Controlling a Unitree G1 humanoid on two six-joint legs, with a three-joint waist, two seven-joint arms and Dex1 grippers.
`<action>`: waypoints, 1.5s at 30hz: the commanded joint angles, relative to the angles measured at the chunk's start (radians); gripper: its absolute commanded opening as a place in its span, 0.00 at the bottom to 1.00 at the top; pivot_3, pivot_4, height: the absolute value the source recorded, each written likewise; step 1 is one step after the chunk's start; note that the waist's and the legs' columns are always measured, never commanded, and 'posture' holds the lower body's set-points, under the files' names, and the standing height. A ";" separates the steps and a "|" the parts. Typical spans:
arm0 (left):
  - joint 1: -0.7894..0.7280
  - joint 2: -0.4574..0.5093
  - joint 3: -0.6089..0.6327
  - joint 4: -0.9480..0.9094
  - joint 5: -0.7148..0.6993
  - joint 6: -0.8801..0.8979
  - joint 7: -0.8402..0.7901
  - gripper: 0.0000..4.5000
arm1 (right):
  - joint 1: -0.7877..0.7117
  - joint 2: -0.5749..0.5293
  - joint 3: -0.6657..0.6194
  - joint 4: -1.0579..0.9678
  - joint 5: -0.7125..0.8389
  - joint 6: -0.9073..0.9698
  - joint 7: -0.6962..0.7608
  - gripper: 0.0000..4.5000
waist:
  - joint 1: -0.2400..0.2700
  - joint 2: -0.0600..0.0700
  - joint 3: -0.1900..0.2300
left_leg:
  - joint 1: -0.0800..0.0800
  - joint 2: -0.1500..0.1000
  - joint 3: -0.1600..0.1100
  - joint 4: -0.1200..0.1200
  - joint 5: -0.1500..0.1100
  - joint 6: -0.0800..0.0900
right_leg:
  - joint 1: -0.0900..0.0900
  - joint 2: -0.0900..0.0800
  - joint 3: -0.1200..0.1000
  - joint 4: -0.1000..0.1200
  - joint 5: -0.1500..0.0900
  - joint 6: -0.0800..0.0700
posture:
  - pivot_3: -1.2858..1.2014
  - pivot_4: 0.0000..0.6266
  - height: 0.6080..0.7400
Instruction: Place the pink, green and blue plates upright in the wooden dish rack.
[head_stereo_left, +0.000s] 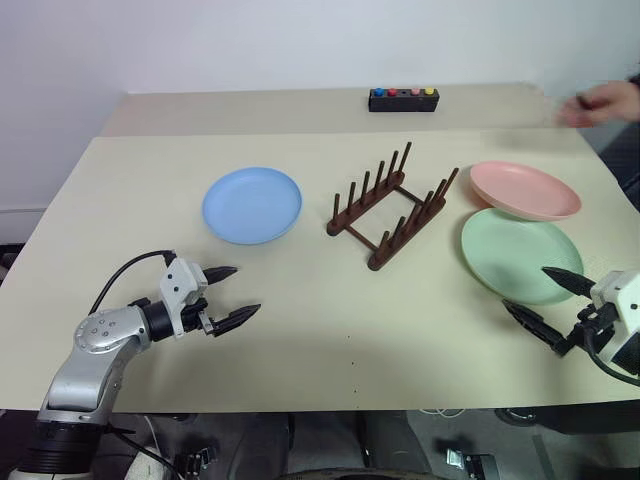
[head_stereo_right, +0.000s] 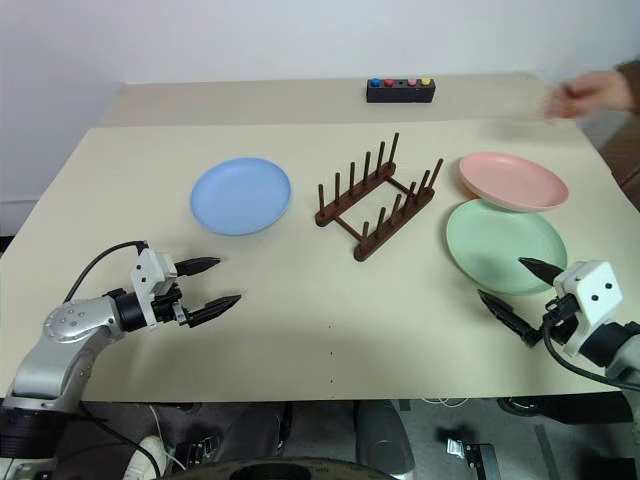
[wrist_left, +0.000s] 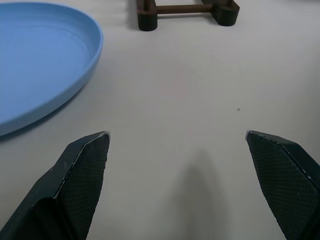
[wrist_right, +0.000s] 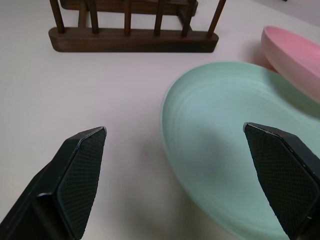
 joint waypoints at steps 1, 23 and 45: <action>0.007 0.012 0.025 -0.013 0.001 -0.019 0.000 0.99 | 0.000 0.007 -0.017 -0.016 0.008 -0.016 -0.005 1.00 | 0.000 0.000 0.000 | 0.000 0.000 0.000 0.000 0.000 0.000 | 0.000 0.000 0.000 0.000 0.000 0.000 | 0.52 0.24 1.00; 0.005 0.000 0.021 0.012 -0.002 -0.068 -0.020 0.99 | -0.009 0.045 0.032 -0.073 0.013 0.001 -0.058 1.00 | -0.001 0.000 0.000 | 0.000 0.000 0.000 0.000 0.000 0.000 | 0.000 0.000 0.000 0.000 0.000 0.000 | 0.52 0.24 1.00; -0.273 -0.314 -0.402 0.056 0.287 0.011 0.214 0.99 | 0.020 0.051 0.057 -0.262 0.084 0.118 -0.115 1.00 | 0.001 0.000 0.000 | 0.000 -0.001 0.000 0.002 0.000 0.000 | 0.001 0.000 0.000 0.001 0.001 0.001 | 0.52 0.24 1.00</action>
